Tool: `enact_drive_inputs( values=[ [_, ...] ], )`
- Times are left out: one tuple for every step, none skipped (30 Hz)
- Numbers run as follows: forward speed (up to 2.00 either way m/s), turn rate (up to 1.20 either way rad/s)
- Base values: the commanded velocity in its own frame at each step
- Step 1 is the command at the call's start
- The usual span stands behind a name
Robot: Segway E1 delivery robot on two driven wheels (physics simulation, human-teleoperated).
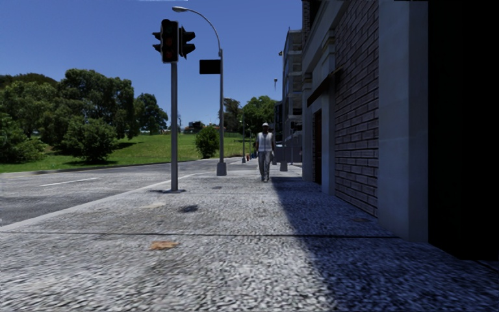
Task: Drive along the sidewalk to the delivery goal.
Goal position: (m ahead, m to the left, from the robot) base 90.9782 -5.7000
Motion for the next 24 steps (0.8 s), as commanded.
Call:
enact_drive_inputs(
  values=[
    [1.48,0.45],
    [1.48,0.45],
    [1.48,0.48],
    [1.48,0.51],
    [1.48,0.51],
    [1.48,0.51],
    [1.48,0.52],
    [1.49,0.52],
    [1.49,0.52],
    [1.52,0.52],
    [1.56,0.52],
    [1.6,0.52],
    [1.6,0.52],
    [1.62,0.52],
    [1.63,0.52],
    [1.64,0.52],
    [1.64,0.52],
    [1.64,0.52],
    [1.64,0.52],
    [1.64,0.52],
    [1.64,0.52],
    [1.64,0.52],
    [1.74,0.52],
    [2.0,0.52]
  ],
)
